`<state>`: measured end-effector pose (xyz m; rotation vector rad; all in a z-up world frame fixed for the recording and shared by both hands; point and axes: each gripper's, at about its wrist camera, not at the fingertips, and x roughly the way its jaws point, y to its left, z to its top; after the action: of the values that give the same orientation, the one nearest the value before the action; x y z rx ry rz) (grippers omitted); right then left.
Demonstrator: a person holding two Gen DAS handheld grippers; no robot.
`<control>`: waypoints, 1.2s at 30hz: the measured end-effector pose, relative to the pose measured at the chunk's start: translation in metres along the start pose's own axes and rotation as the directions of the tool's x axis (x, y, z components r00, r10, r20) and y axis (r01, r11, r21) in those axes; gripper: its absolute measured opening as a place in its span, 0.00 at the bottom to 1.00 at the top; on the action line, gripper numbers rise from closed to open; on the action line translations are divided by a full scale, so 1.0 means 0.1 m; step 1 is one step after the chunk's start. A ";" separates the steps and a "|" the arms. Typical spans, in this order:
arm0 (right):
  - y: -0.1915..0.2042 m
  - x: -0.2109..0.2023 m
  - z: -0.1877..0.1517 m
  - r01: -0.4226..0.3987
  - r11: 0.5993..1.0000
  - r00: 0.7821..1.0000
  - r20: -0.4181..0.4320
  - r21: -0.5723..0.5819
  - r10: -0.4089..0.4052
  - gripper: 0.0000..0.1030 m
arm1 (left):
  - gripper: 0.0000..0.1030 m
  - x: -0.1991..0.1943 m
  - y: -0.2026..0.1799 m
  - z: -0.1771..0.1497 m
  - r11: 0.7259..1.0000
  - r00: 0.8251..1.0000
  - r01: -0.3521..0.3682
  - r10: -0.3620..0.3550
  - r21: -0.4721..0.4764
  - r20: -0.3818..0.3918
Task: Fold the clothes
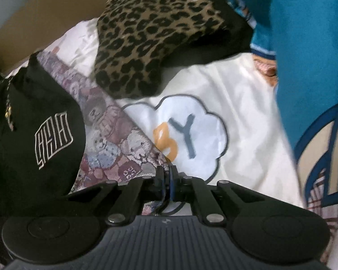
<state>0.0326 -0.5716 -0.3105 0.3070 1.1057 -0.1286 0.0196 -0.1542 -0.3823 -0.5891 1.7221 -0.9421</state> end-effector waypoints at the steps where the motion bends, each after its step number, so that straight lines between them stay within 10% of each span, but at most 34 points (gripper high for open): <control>1: -0.01 -0.01 0.01 0.005 1.000 1.000 0.000 0.008 -0.005 0.02 | 0.06 0.01 -0.01 0.00 1.000 1.000 0.001 -0.001 0.001 -0.002; 18: 0.00 0.05 -0.04 0.062 0.998 0.997 -0.052 -0.018 -0.063 0.04 | 0.13 -0.08 -0.02 -0.10 0.996 0.994 -0.078 0.081 0.040 -0.077; 26: 0.02 -0.10 -0.07 0.111 0.994 0.993 -0.034 -0.011 -0.111 0.14 | 0.38 -0.77 -0.37 0.28 0.990 0.992 -0.066 0.051 0.128 0.116; 36: 0.19 -0.44 0.01 0.035 0.999 0.997 0.066 0.016 -0.036 0.14 | 0.43 -1.38 -0.29 0.56 0.965 0.923 -0.240 0.193 0.108 0.332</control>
<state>0.0182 -0.5563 -0.2675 0.2947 1.0451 -0.1777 0.1178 -0.0829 -0.2904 -0.4163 1.3818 -0.7612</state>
